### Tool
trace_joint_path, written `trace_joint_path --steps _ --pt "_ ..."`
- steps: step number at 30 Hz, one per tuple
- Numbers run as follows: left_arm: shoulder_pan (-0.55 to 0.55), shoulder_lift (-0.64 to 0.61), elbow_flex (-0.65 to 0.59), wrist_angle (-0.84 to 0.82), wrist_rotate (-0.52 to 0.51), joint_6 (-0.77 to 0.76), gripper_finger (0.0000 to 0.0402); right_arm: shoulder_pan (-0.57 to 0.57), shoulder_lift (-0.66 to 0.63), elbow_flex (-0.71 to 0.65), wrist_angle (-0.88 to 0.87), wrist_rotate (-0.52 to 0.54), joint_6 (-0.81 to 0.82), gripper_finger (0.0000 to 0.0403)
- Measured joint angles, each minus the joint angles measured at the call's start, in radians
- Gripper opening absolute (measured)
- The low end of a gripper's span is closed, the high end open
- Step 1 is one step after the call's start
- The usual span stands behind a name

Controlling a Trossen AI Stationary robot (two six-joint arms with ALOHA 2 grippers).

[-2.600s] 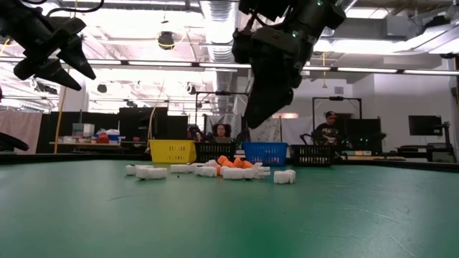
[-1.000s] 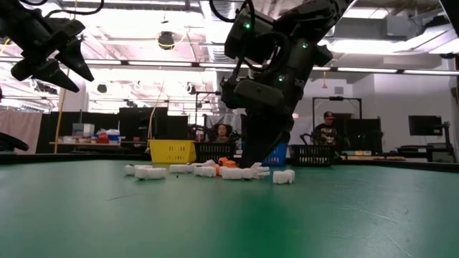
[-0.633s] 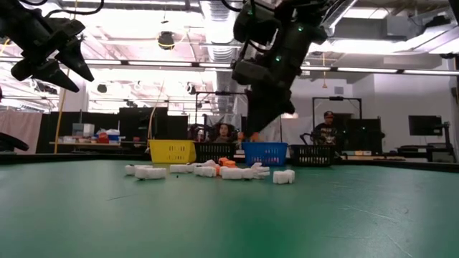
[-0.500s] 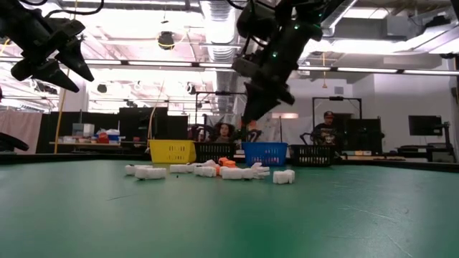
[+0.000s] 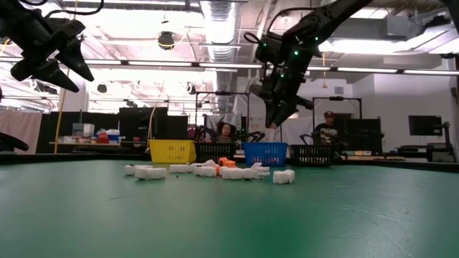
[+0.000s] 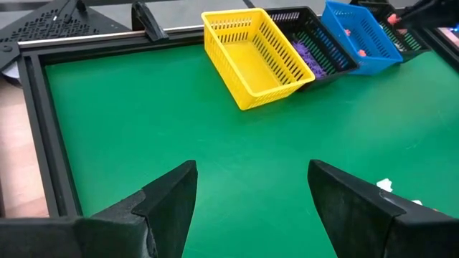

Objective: Sort Halloween decoration
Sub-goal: Put the orange skeleton toy into the blue basket

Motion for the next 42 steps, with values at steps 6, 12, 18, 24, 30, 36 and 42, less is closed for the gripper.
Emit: trace_joint_path --steps 6,12,18,24,30,36,42 --pt "0.000 0.000 0.000 0.000 -0.002 -0.001 0.0256 -0.056 0.000 0.000 -0.005 -0.070 -0.013 0.0196" --pt "0.000 0.000 0.000 0.000 -0.002 -0.002 0.0256 -0.024 0.000 0.000 0.047 -0.155 -0.083 0.0199" --pt "0.000 0.000 0.000 0.000 -0.002 -0.001 0.0256 0.164 0.014 0.000 0.120 -0.294 -0.103 0.0189" --pt "0.000 0.000 0.000 0.000 -0.002 -0.001 0.0256 0.418 0.054 0.001 0.127 -0.164 -0.060 0.0187" --pt "0.000 0.000 0.000 0.000 -0.001 0.010 0.0256 0.597 0.136 0.000 0.161 -0.041 0.052 0.0186" --pt "0.000 0.000 0.000 -0.001 0.001 0.011 0.0256 0.649 0.205 0.000 0.154 0.018 0.159 0.0184" --pt "0.000 0.000 0.000 -0.001 0.005 0.010 0.0256 0.642 0.242 0.002 0.168 0.015 0.179 0.0184"
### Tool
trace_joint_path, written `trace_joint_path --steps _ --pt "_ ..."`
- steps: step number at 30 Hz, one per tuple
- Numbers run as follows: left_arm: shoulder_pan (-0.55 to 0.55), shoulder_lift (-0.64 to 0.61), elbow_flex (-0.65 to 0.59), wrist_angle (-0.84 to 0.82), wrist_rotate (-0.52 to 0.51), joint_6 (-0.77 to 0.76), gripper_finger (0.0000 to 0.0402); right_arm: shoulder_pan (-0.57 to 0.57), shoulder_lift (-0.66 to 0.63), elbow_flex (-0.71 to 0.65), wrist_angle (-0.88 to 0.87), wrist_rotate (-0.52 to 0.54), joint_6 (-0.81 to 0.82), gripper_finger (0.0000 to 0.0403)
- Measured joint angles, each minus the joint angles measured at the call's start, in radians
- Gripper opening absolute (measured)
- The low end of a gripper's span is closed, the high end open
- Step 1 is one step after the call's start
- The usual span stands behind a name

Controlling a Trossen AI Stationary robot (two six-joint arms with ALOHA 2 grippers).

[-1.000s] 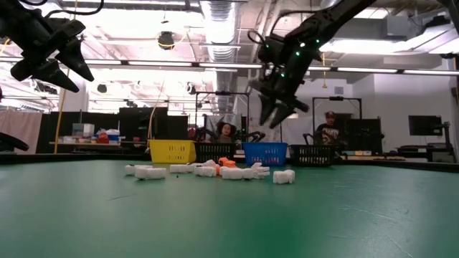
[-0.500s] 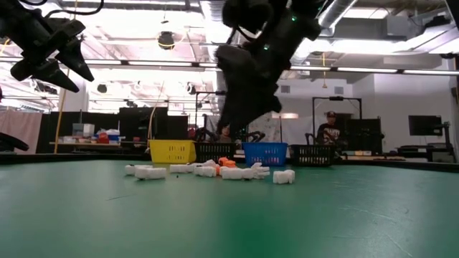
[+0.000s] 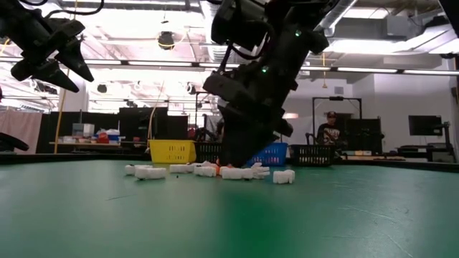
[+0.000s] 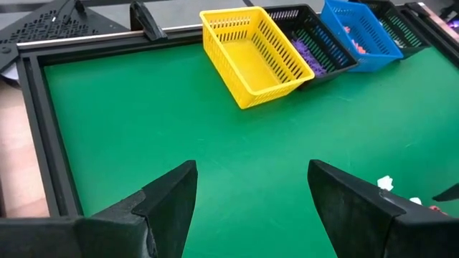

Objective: Sort Halloween decoration
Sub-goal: Put the orange skeleton toy into the blue basket

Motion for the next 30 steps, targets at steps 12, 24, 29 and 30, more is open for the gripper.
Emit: trace_joint_path --steps 12,24,29,30 --pt "0.000 0.000 0.000 0.000 -0.001 0.000 0.0256 -0.003 0.007 -0.001 -0.059 -0.015 0.047 0.0119" --pt "0.000 0.000 0.000 0.000 -0.007 0.000 0.0256 -0.069 -0.096 -0.003 -0.080 -0.093 0.042 0.0058" --pt "0.000 0.000 0.000 0.000 -0.011 -0.002 0.0256 -0.164 -0.203 -0.002 -0.100 -0.073 -0.029 0.0058" --pt "0.000 0.000 0.000 0.000 -0.011 -0.006 0.0256 -0.187 -0.224 -0.002 -0.104 -0.061 -0.038 0.0058"
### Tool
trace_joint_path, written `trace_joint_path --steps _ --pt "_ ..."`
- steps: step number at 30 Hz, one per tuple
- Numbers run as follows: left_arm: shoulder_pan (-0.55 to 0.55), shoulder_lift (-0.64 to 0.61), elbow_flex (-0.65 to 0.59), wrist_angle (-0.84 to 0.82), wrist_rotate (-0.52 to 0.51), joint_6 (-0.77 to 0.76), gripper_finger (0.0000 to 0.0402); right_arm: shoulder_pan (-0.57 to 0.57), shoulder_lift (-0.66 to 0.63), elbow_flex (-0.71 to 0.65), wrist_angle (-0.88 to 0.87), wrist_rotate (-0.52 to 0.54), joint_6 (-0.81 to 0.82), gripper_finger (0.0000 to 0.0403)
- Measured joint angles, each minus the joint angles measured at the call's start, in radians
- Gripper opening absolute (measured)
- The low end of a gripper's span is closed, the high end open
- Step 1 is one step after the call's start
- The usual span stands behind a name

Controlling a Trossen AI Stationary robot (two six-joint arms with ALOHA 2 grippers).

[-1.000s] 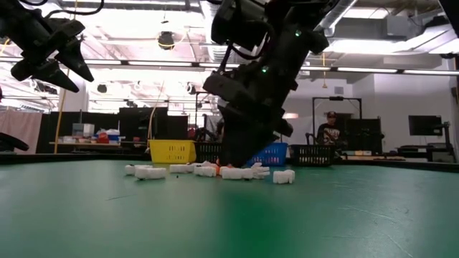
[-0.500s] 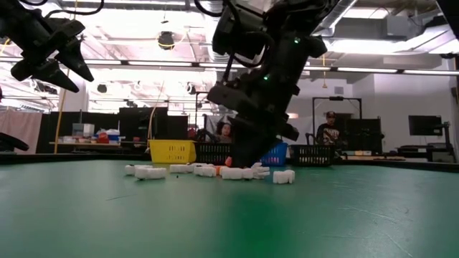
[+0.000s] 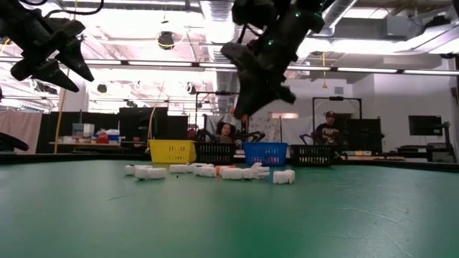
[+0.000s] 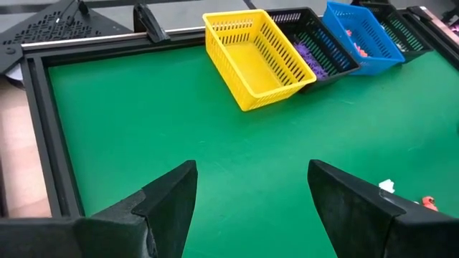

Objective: Sort Halloween decoration
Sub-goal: Put the orange skeleton toy into the blue basket

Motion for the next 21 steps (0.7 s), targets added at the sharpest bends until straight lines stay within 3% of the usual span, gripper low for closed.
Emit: trace_joint_path --steps 10,15,21 --pt "0.000 0.000 0.000 0.000 0.001 -0.022 0.0256 -0.302 -0.069 0.001 -0.053 0.136 -0.021 0.0063" --pt "0.000 0.000 0.000 -0.002 0.002 -0.024 0.0256 -0.416 -0.008 0.001 -0.047 0.073 -0.037 0.0112" --pt "0.000 0.000 0.000 -0.003 0.010 -0.036 0.0256 -0.472 0.059 0.001 -0.050 -0.043 -0.041 0.0191"
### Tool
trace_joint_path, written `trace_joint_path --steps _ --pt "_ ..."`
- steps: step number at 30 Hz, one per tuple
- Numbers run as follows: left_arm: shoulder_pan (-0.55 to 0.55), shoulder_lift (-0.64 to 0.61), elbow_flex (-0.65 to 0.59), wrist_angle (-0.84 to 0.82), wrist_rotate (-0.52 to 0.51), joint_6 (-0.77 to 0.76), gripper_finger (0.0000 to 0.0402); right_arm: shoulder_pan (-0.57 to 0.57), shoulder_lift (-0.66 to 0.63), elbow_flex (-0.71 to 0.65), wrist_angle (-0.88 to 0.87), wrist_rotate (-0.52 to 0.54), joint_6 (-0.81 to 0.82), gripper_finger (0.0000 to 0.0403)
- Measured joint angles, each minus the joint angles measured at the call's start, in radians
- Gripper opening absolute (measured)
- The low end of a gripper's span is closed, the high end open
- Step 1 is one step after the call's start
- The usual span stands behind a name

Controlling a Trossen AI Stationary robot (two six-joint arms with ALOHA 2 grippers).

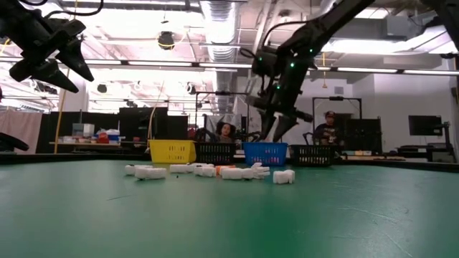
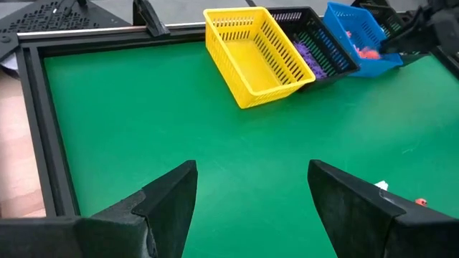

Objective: Sort Halloween decoration
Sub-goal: Put the orange skeleton toy into the blue basket

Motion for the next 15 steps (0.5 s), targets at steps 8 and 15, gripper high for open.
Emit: trace_joint_path --steps 8,15 --pt "0.000 0.000 0.000 0.000 0.000 0.000 0.0256 0.021 -0.024 0.001 0.019 -0.032 -0.061 0.0225" --pt "0.000 0.000 0.000 0.000 -0.002 0.007 0.0256 0.206 -0.039 0.024 0.070 -0.276 -0.333 0.0215"
